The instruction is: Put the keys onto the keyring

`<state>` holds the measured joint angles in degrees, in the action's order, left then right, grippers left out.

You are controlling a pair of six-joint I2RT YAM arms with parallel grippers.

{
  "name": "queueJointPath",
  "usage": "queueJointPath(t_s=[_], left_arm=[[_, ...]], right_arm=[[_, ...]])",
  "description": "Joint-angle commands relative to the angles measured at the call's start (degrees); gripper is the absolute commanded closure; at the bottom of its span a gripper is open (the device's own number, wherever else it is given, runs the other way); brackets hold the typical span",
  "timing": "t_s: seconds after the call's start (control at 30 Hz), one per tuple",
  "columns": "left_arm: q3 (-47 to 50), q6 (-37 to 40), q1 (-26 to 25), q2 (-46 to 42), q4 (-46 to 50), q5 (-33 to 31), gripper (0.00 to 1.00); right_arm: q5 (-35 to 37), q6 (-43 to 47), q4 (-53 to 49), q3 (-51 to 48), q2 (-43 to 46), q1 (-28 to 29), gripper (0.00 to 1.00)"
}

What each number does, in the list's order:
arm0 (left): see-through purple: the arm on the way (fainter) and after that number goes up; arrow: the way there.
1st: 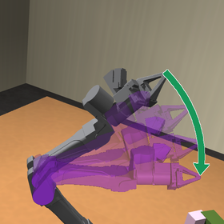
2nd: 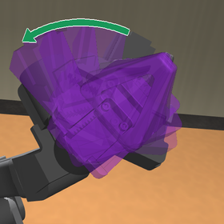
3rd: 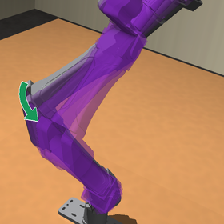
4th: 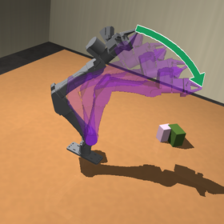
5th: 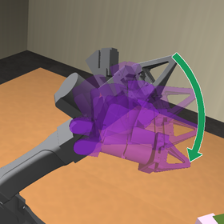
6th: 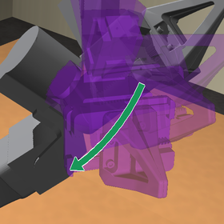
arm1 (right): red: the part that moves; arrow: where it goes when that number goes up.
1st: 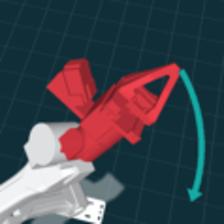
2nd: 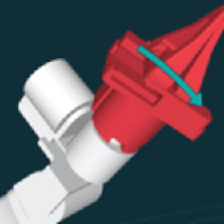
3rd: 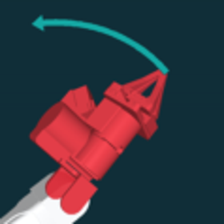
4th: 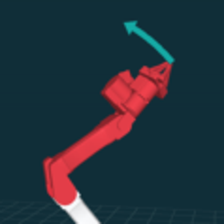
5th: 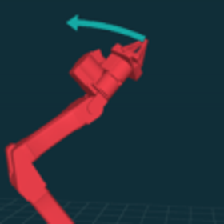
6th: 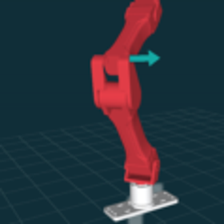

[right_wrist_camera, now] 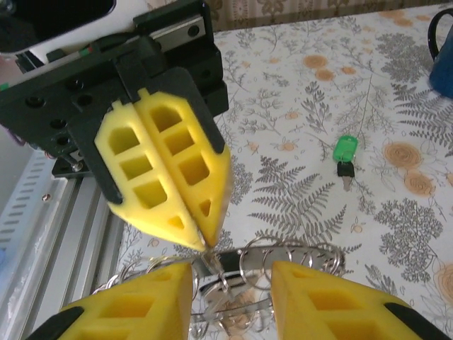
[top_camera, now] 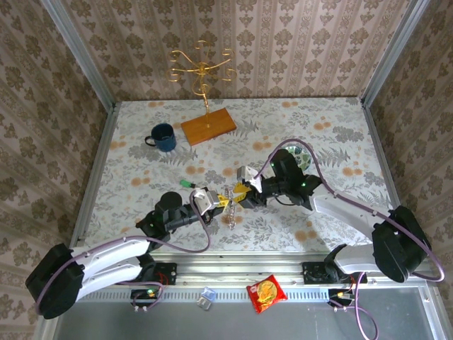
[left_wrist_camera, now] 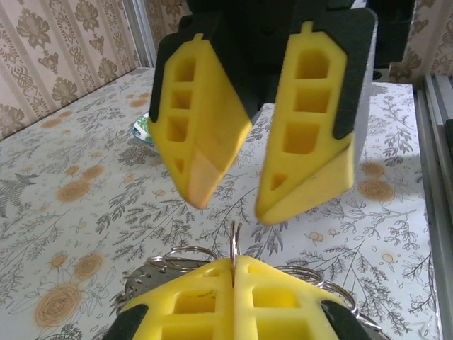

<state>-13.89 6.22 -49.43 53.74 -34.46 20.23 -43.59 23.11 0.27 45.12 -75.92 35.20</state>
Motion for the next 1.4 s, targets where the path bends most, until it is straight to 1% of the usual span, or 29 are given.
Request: queueJointPath(t_s=[0.0, 0.27, 0.33, 0.37, 0.4, 0.47, 0.53, 0.57, 0.6, 0.63, 0.77, 0.97, 1.17, 1.37], left_arm=[[0.61, -1.99, 0.30, 0.27, -6.59, 1.94, 1.00], [0.87, -2.53, 0.34, 1.20, -8.78, 2.29, 1.00], [0.81, -2.70, 0.39, 1.24, -8.96, 2.12, 1.00], [0.80, -2.83, 0.39, 1.20, -8.99, 2.14, 1.00], [0.82, -2.95, 0.39, 1.15, -8.93, 1.93, 1.00], [0.49, -3.23, 0.46, 0.99, -7.86, 0.41, 0.99], [-0.03, -2.94, 0.48, 0.30, -5.33, -0.39, 0.77], [-0.44, -2.59, 0.54, -0.12, -3.61, -0.69, 0.70], [-0.91, -2.03, 0.58, -0.50, -1.56, -0.88, 0.67], [-1.49, -1.40, 0.57, -0.84, 0.35, -0.82, 0.67], [-4.56, 2.01, 0.63, -1.12, 8.33, -0.08, 0.68], [-7.10, 3.98, 0.99, -0.02, 10.81, 1.51, 0.74], [-8.80, 4.72, 1.58, 1.74, 11.14, 3.58, 0.80], [-9.83, 5.46, 1.79, 3.11, 11.05, 4.73, 0.87]], right_arm=[[-3.06, -1.84, 3.95, -0.22, -1.28, 0.35, 0.67], [-4.74, -1.15, 3.45, 0.59, -2.87, 0.74, 0.78], [-4.90, -1.12, 3.29, 0.82, -3.05, 0.75, 0.88], [-5.09, -0.97, 3.00, 1.08, -3.09, 0.77, 0.97], [-5.13, -0.69, 2.14, 1.43, -3.02, 0.75, 1.00], [-4.37, 0.45, -0.16, 2.25, -2.62, 0.78, 1.00], [-3.10, 2.60, -3.27, 3.32, -1.86, 0.79, 1.00], [-2.31, 3.83, -5.15, 4.05, -1.50, 0.78, 1.00], [-1.63, 5.18, -7.42, 4.88, -1.23, 0.83, 1.00], [-0.95, 6.28, -9.37, 5.80, -1.09, 0.88, 1.00], [3.16, 12.21, -18.79, 9.86, -1.20, 1.69, 1.00], [8.33, 17.84, -27.65, 14.70, -1.91, 3.65, 1.00], [10.61, 20.43, -30.72, 17.99, -2.80, 5.56, 1.00], [9.76, 20.39, -30.76, 19.43, -3.44, 7.19, 1.00]])
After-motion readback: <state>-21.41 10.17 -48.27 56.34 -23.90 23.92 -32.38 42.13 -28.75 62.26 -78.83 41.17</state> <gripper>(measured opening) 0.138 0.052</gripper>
